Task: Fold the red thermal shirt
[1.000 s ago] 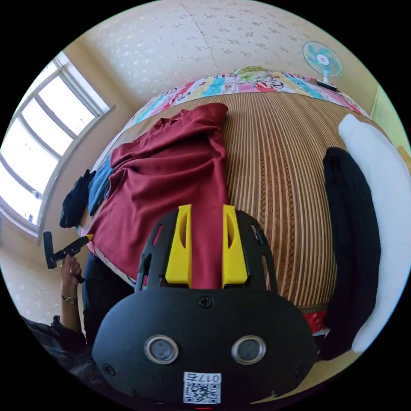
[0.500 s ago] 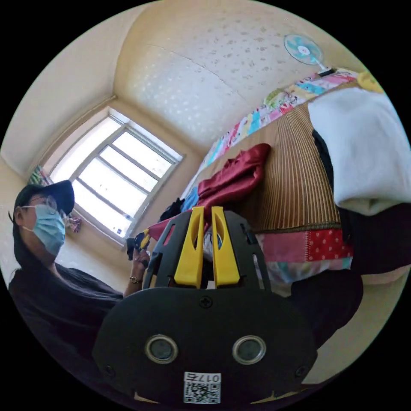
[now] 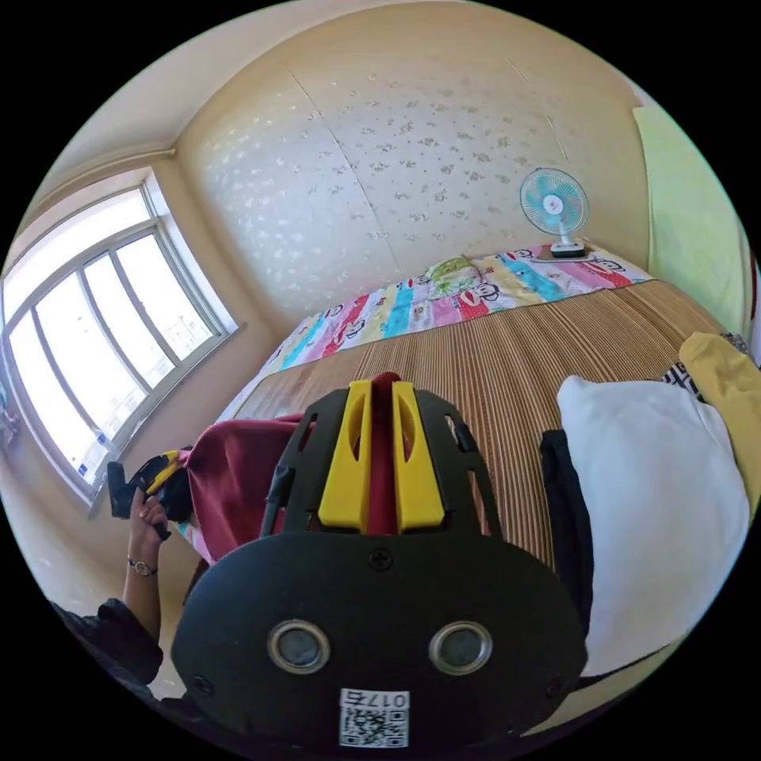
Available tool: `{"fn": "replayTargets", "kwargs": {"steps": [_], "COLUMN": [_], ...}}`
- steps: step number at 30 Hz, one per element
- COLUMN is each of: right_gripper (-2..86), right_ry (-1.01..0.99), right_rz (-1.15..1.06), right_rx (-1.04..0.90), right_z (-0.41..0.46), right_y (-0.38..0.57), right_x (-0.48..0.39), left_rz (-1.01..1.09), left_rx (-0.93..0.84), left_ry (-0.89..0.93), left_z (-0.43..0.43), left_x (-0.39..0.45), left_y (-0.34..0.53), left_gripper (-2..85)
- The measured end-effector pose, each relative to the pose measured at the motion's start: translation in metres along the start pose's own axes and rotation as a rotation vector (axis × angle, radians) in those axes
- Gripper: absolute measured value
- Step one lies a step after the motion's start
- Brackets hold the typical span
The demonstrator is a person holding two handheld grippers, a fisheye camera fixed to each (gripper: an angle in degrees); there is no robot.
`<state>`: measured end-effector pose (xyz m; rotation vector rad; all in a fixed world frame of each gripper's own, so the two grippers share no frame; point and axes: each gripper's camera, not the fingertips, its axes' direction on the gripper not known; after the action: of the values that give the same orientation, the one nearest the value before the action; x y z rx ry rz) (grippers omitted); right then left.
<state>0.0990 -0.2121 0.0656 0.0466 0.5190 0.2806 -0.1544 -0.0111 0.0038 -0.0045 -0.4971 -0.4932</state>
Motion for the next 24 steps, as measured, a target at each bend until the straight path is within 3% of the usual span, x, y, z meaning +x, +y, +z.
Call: {"fn": "replayTargets", "kwargs": {"steps": [4,8,12,15,24], "right_gripper": [11.2,11.1,10.3,9.5,8.3], "right_ry": [0.062,0.099,0.131,0.201,0.158], "right_rz": [-0.032,-0.176,-0.166,-0.153,-0.243], "right_rx": [-0.066,-0.072,-0.255,-0.362,-0.207], "right_z": [0.053,0.056,0.091,0.119,0.104], "right_y": [-0.022,0.032,0.11,0.154,0.175], "right_x": [-0.034,-0.066,-0.051,-0.032,-0.025], "left_rz": [-0.025,-0.147,-0.328,-0.351,-0.499], "left_rx": [-0.024,-0.087,-0.155,-0.125,-0.01], "left_ry": [-0.102,-0.271,-0.222,-0.189,-0.216], "left_z": [-0.004,-0.014,-0.001,0.01,0.02], "left_x": [-0.008,-0.026,-0.044,-0.041,-0.029], "left_y": [0.02,0.095,0.164,0.178,0.167], "left_gripper": [12.8,16.6,18.6,17.3,7.3]}}
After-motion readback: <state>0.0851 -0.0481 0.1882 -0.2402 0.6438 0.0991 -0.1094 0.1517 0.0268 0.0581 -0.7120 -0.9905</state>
